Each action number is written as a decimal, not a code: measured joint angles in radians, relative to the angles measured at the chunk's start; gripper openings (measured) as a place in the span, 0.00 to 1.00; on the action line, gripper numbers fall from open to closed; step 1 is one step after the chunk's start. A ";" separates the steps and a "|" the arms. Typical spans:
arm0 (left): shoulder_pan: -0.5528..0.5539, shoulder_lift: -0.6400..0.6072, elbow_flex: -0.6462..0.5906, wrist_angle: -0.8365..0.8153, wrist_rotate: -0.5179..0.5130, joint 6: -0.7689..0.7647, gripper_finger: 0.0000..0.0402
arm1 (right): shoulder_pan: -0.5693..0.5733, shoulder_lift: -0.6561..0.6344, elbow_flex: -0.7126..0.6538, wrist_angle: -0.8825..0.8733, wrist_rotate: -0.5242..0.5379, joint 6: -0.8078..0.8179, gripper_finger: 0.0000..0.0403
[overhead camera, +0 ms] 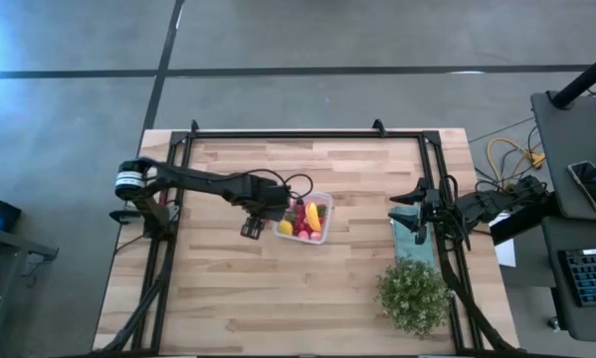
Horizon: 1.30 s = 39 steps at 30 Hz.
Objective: Pick and placing Produce into tupperware
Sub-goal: Put the strawberry into the transparent bin
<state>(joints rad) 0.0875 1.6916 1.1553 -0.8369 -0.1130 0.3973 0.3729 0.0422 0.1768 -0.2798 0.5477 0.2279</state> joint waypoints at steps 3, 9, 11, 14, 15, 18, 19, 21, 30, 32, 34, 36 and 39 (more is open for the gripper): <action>0.000 0.039 0.000 -0.002 0.002 0.001 0.56 | 0.000 0.000 0.000 0.000 0.000 0.000 0.58; 0.000 0.089 0.000 0.020 0.002 0.002 0.57 | 0.000 0.000 0.000 0.000 0.000 0.000 0.58; 0.000 0.096 0.000 0.032 0.002 0.002 0.57 | 0.000 0.000 0.000 0.000 0.000 0.000 0.58; 0.002 0.097 0.000 0.046 0.002 0.002 0.56 | 0.000 0.000 0.000 0.000 0.000 0.000 0.58; 0.002 0.097 0.000 0.050 0.002 0.002 0.56 | 0.000 0.000 0.000 0.000 0.000 0.000 0.58; 0.003 0.096 0.001 0.051 0.002 0.002 0.54 | 0.000 0.000 0.000 0.000 0.000 0.000 0.58; 0.003 0.096 0.001 0.052 0.003 0.002 0.53 | 0.000 0.000 0.000 0.000 0.000 0.000 0.58; 0.004 0.096 0.001 0.052 0.003 0.002 0.50 | 0.000 0.000 0.000 0.000 0.000 0.000 0.58; 0.005 0.113 0.000 0.052 0.003 0.003 0.39 | 0.000 0.000 0.000 0.000 0.000 0.000 0.58; 0.005 0.118 0.000 0.052 0.002 0.003 0.39 | 0.000 0.000 0.000 0.000 0.000 0.000 0.58; 0.005 0.127 0.000 0.052 0.002 0.003 0.39 | 0.000 0.000 0.000 0.000 0.000 0.000 0.58; 0.005 0.136 0.000 0.051 0.001 0.003 0.39 | 0.000 0.000 0.000 0.000 0.000 0.000 0.58; 0.005 0.145 0.000 0.051 -0.001 0.003 0.39 | 0.000 0.000 0.000 0.000 0.000 0.000 0.58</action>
<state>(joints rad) 0.0921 1.8362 1.1557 -0.7856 -0.1135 0.4007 0.3728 0.0422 0.1768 -0.2798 0.5477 0.2279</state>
